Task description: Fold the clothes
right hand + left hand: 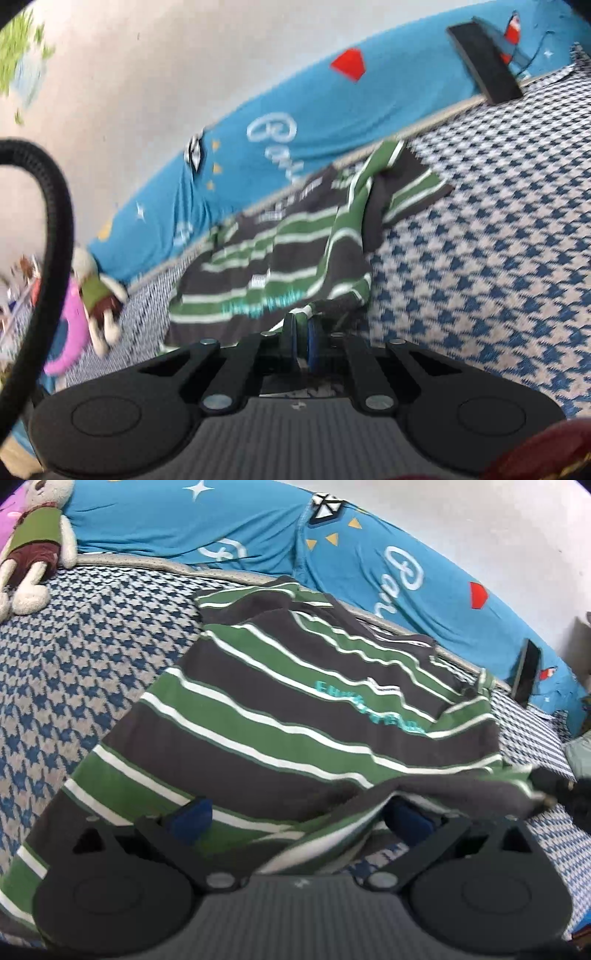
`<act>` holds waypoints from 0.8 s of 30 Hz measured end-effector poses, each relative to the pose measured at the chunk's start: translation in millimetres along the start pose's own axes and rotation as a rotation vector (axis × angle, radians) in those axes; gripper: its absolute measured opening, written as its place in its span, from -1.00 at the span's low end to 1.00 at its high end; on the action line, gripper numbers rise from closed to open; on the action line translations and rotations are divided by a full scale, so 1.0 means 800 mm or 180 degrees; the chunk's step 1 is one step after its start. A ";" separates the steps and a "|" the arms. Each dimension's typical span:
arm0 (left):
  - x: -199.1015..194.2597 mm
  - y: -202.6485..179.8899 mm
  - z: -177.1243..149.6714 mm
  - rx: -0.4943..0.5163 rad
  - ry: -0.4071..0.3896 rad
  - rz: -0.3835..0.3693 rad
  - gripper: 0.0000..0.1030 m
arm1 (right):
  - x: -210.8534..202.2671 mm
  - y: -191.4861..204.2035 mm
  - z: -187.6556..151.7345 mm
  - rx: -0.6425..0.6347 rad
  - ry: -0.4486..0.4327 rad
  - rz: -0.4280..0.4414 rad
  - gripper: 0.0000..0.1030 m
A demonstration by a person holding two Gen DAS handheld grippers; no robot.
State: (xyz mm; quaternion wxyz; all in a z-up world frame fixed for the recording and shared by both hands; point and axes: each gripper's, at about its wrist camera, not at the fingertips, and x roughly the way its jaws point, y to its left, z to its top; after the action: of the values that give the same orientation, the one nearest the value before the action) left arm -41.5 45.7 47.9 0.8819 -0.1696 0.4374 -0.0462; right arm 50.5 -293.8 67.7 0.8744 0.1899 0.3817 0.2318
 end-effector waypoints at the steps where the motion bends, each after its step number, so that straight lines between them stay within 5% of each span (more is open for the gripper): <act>1: -0.002 -0.003 0.000 0.0022 -0.0001 -0.0037 1.00 | -0.005 0.000 0.000 0.0004 -0.0038 -0.0019 -0.84; 16: -0.050 -0.025 -0.010 0.0285 -0.0062 -0.0731 1.00 | -0.058 -0.003 0.000 0.0035 -0.0449 -0.0314 -0.85; 24: -0.060 -0.013 -0.019 0.0200 -0.0180 -0.0543 1.00 | -0.071 -0.011 -0.005 0.0019 -0.0515 -0.0479 -0.77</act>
State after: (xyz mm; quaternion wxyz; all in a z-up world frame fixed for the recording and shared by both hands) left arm -82.1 42.8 79.2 0.8917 -0.1797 0.3946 -0.1301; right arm 15.2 -331.4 93.7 0.9167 0.1814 0.3238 0.1482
